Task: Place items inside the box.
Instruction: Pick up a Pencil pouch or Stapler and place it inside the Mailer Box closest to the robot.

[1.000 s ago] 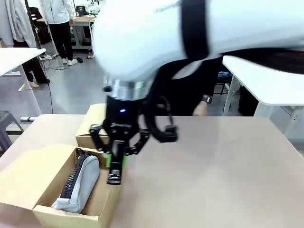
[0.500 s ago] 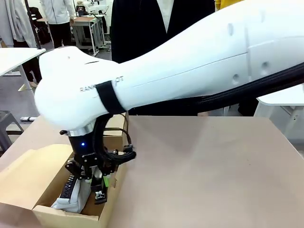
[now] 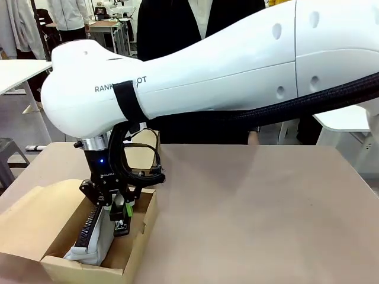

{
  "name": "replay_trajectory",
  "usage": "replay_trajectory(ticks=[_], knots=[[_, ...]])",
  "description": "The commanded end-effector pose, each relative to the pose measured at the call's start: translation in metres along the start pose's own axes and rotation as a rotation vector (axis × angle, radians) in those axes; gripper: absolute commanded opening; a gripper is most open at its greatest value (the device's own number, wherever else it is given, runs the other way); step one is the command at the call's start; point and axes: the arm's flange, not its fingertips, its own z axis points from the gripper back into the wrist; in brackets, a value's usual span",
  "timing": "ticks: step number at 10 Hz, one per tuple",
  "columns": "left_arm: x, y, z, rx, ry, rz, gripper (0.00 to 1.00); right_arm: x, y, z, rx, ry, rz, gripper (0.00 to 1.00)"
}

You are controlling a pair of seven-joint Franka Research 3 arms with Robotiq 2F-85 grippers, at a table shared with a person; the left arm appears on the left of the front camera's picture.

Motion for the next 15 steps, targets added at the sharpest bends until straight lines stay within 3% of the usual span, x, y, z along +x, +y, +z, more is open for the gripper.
replay_trajectory(ticks=[1,2,3,4,8,9,11,15], knots=[[-0.003,-0.001,0.0,-0.019,-0.008,-0.018,1.0,-0.006,-0.007,0.001,0.058,0.001,0.026,0.75],[-0.003,-0.001,0.0,-0.019,-0.008,-0.018,1.0,-0.006,-0.01,0.001,0.06,-0.009,0.03,0.92],[-0.003,-0.001,0.0,-0.019,-0.008,-0.018,1.0,-0.007,-0.012,0.002,0.068,-0.011,0.031,1.0],[-0.003,-0.001,0.0,-0.019,-0.008,-0.018,1.0,-0.008,-0.017,0.002,0.082,-0.012,0.028,0.97],[-0.003,-0.001,0.0,-0.019,-0.008,-0.018,1.0,-0.011,-0.055,0.017,0.132,-0.027,0.015,1.0],[-0.003,-0.001,0.0,-0.019,-0.008,-0.018,1.0,-0.015,-0.087,0.027,0.126,-0.011,0.066,1.0],[-0.003,-0.001,0.0,-0.019,-0.008,-0.018,1.0,-0.034,-0.189,0.046,0.29,-0.008,0.184,1.0],[-0.003,-0.001,0.0,-0.019,-0.008,-0.018,1.0,-0.082,-0.36,0.025,0.574,-0.117,0.131,1.0]])
